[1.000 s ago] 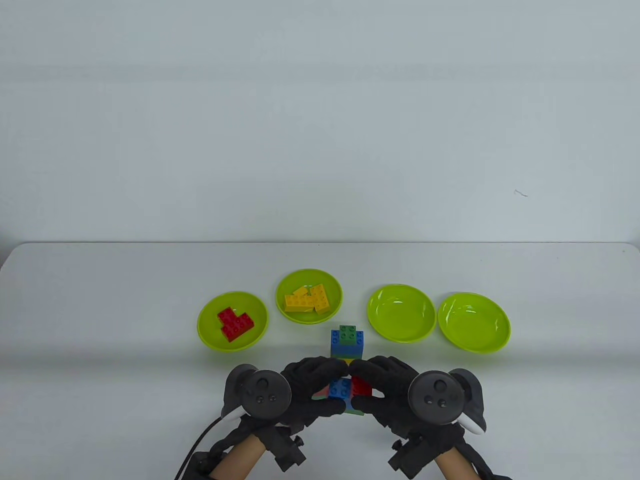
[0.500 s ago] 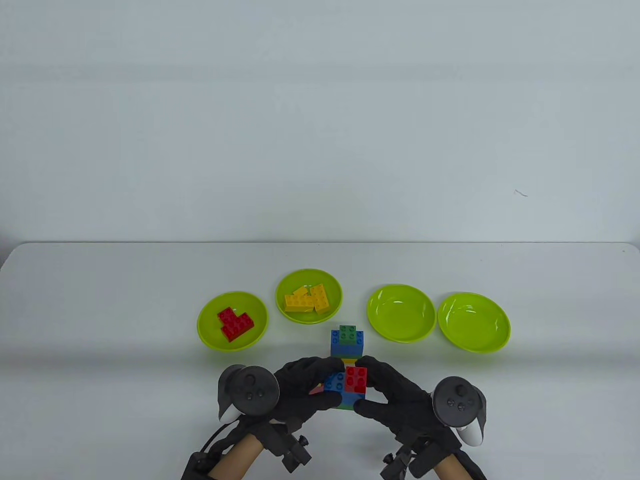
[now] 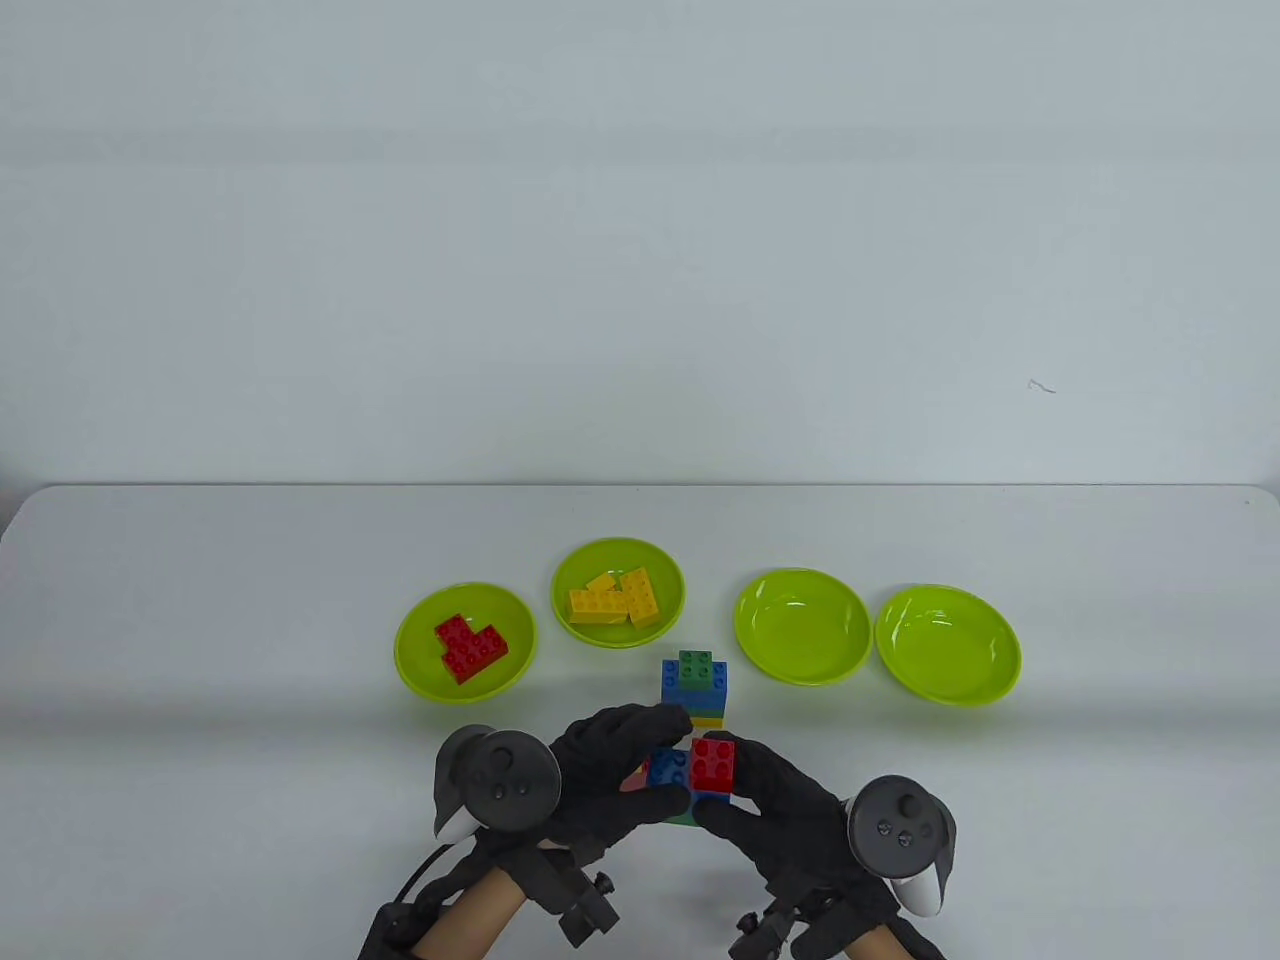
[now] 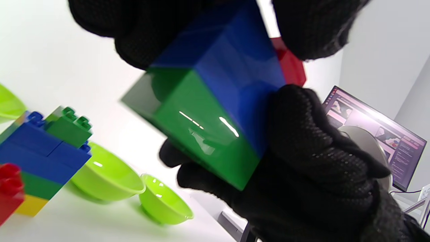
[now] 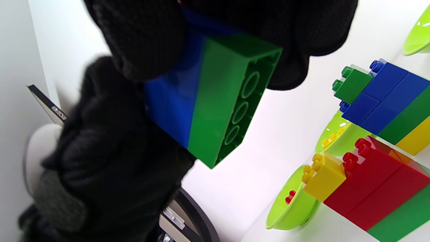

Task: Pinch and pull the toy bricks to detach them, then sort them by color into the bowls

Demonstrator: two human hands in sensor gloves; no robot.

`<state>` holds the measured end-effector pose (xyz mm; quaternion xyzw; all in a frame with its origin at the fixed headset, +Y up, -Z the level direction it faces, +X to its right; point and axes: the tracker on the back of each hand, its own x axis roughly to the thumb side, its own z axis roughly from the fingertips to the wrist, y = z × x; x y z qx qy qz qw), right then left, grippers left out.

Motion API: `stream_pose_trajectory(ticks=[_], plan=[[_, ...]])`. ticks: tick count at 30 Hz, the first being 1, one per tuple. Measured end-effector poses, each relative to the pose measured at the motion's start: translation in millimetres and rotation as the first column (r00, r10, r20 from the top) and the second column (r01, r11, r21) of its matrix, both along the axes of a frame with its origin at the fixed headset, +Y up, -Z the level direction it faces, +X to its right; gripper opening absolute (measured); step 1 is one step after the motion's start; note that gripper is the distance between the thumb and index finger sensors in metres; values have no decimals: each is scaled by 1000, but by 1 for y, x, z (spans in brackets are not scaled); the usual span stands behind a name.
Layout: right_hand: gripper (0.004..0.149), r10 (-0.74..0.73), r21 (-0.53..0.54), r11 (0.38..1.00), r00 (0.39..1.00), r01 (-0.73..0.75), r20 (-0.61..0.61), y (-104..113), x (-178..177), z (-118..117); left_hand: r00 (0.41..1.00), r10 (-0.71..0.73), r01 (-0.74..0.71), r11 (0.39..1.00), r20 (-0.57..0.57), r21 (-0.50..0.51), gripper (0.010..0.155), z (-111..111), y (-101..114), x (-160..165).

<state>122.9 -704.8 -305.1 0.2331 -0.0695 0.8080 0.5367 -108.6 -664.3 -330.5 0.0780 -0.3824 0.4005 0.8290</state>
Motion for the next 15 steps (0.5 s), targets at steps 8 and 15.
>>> stream_pose_trajectory(ticks=[8,15], plan=[[63,71,27,997,997,-70,-10,0,-8,2,994,-104,108,988,-38,107,71,14,4,14],[62,80,31,996,997,-80,5,0,-9,3,979,-171,194,950,-112,244,64,24,10,21]])
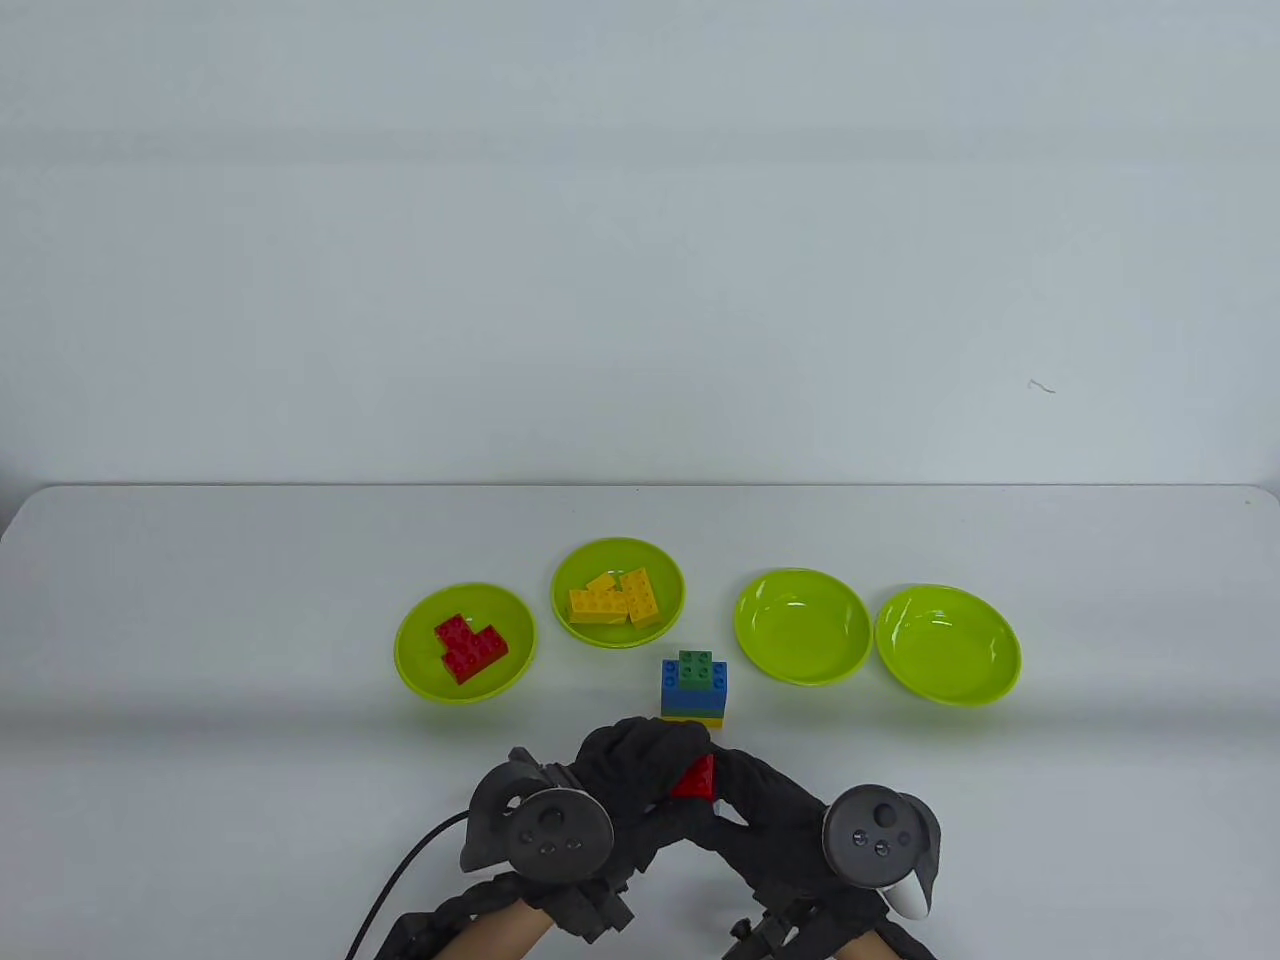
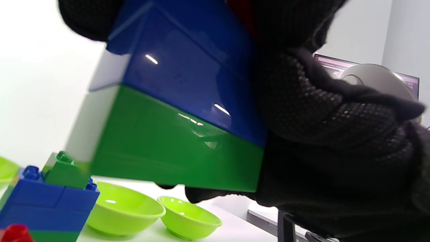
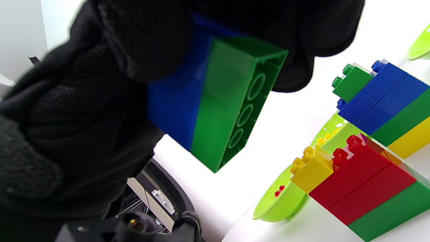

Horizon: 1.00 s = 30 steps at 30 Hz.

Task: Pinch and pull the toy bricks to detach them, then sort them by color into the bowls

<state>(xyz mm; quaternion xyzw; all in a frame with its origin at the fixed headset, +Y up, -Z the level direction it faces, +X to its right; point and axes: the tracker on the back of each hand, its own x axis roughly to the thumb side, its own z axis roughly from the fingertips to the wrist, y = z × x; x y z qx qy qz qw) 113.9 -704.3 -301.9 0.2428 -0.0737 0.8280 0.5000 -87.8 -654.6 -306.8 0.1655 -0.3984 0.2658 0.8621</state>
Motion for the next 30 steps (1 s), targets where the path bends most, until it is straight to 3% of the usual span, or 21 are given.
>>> stream_pose_trajectory(ticks=[11,14,17,20,26,30], plan=[[61,64,75,995,998,-64,15,2,-1,2,999,36,-33,995,28,-91,63,-3,6,-3],[61,48,70,996,999,-50,24,3,-1,2,1000,22,-21,999,19,-48,63,-1,8,-2],[61,46,66,997,999,-48,29,4,-1,2,999,-37,38,997,-10,66,65,5,10,0],[61,64,89,994,997,-68,51,4,0,3,998,-54,55,994,-15,92,65,6,10,1],[61,65,95,993,997,-68,35,4,-1,5,1000,19,-17,998,25,-61,63,-1,10,-4],[61,95,114,989,995,-97,20,2,-2,5,990,137,-124,966,44,-228,63,-10,6,-13]])
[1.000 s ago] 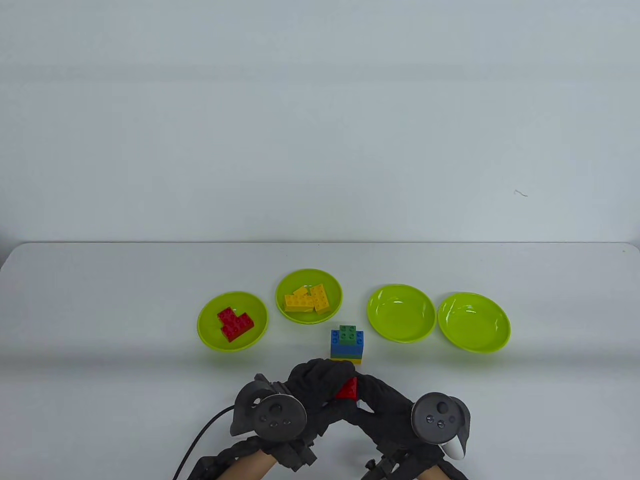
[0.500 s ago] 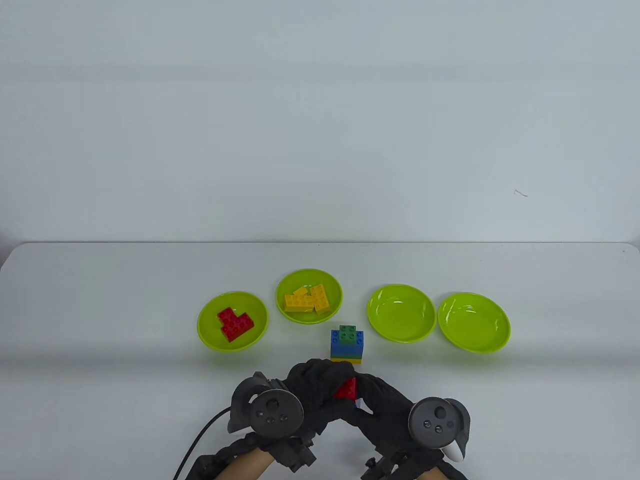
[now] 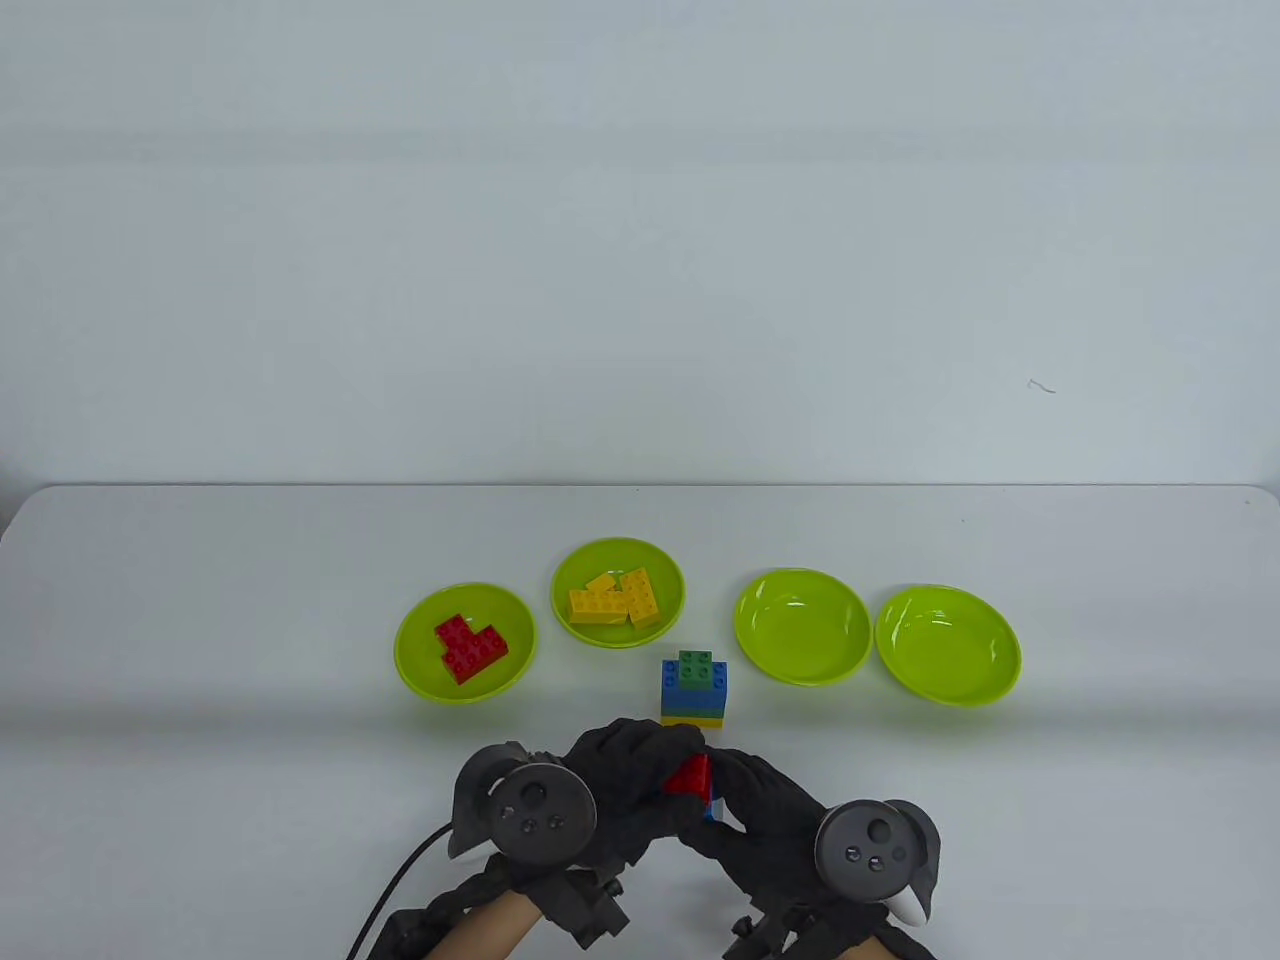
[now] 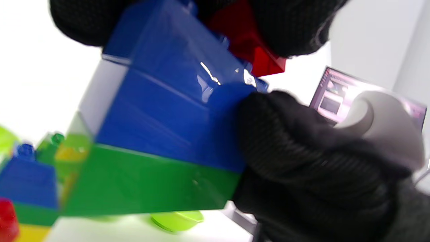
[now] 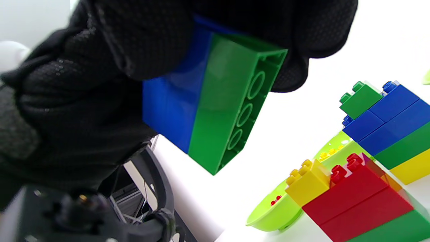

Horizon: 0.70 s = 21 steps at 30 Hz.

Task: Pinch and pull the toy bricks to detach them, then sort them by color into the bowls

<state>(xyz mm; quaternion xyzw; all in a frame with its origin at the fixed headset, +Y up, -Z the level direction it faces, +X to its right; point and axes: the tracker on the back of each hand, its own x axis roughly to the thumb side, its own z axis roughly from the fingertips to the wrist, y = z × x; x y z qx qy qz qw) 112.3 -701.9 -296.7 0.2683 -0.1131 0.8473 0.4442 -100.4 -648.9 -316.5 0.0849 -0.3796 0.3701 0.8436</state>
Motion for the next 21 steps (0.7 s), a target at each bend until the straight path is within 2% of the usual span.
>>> stream_pose_trajectory(ticks=[3,5,9,14,18,21], plan=[[61,-30,-21,999,999,30,12,0,1,-1,999,22,-22,1000,-25,7,63,-4,0,-4],[61,-48,-31,998,998,49,36,0,4,-2,998,-12,16,998,-66,60,64,-8,6,-9],[61,-61,-22,998,995,63,74,2,12,-4,971,-102,134,981,-218,139,63,-31,15,-30],[61,-91,-16,996,990,93,105,7,24,-6,887,-241,263,965,-394,1,64,-79,1,-74],[61,-104,-18,994,988,107,114,6,29,-8,789,-343,316,938,-510,-141,64,-113,-23,-110],[62,-106,-24,994,988,110,116,6,31,-9,732,-409,325,913,-545,-248,64,-127,-43,-127]])
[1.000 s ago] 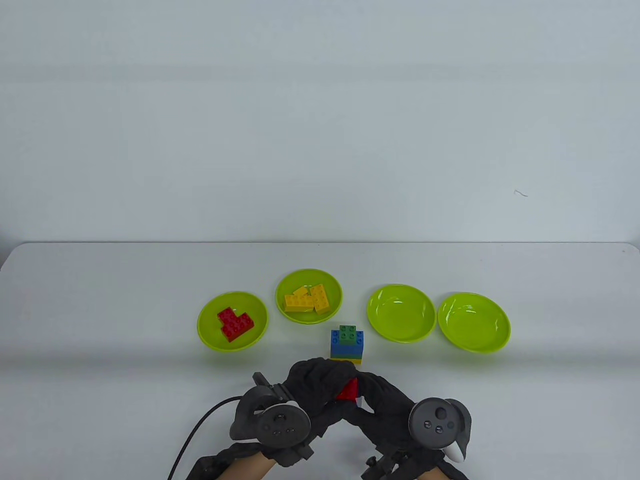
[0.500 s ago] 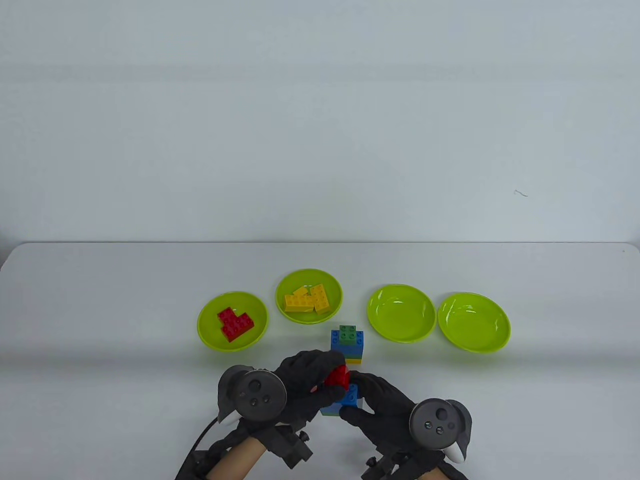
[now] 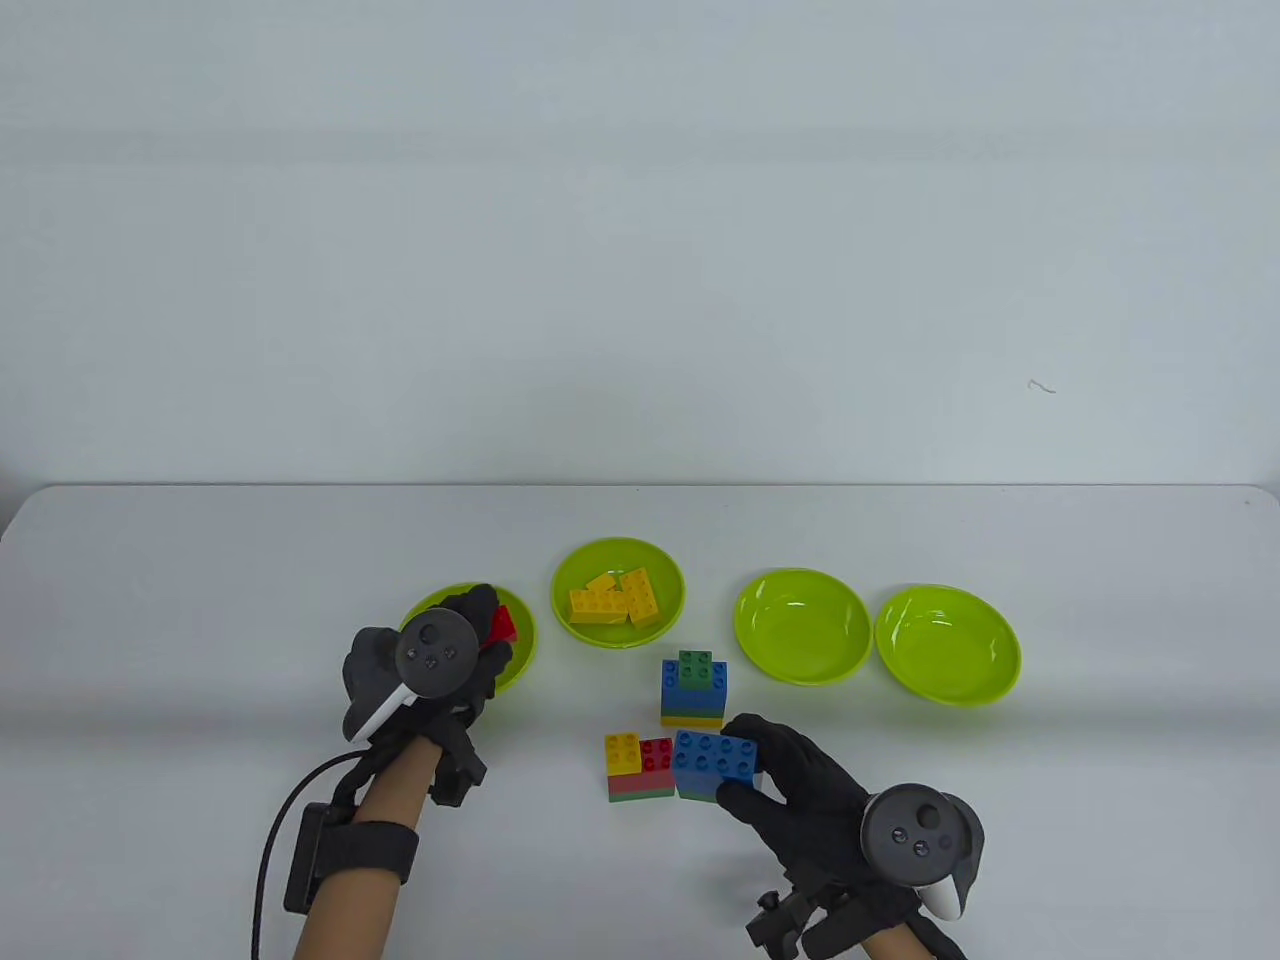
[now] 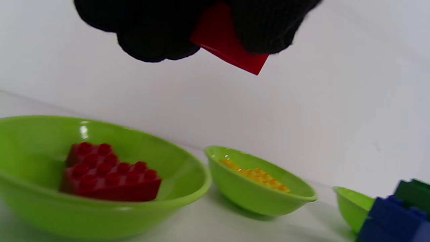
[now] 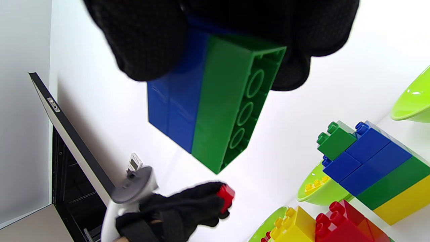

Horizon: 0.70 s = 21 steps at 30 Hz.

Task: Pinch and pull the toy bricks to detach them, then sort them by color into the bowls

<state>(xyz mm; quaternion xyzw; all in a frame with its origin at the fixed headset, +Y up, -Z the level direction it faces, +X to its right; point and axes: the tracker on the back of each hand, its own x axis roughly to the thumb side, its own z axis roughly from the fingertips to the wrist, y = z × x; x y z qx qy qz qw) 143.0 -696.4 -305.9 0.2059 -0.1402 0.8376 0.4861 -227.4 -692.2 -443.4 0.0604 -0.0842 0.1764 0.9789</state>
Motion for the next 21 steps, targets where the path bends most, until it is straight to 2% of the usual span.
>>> stream_pose_trajectory(ticks=[4,10,12,16,19,21], plan=[[61,3,-1,1000,1000,-3,-2,1,0,0,998,1,-5,998,-57,-68,64,-8,-26,-10],[62,11,-5,1000,1000,-11,-2,-1,0,-1,997,17,-25,995,-73,-101,67,-11,-40,-11],[62,15,-9,1000,1000,-15,-2,-2,0,-1,998,54,-57,994,-32,-89,71,-6,-33,-7],[62,15,-23,1000,1000,-15,-1,-4,0,-4,982,163,-163,987,97,-8,77,13,-3,7],[62,-7,-36,999,1000,7,-4,-5,-1,-4,935,257,-270,963,244,22,78,39,22,28],[62,-26,-43,999,1000,26,-6,-4,-2,-3,895,301,-321,947,328,7,79,54,28,42]])
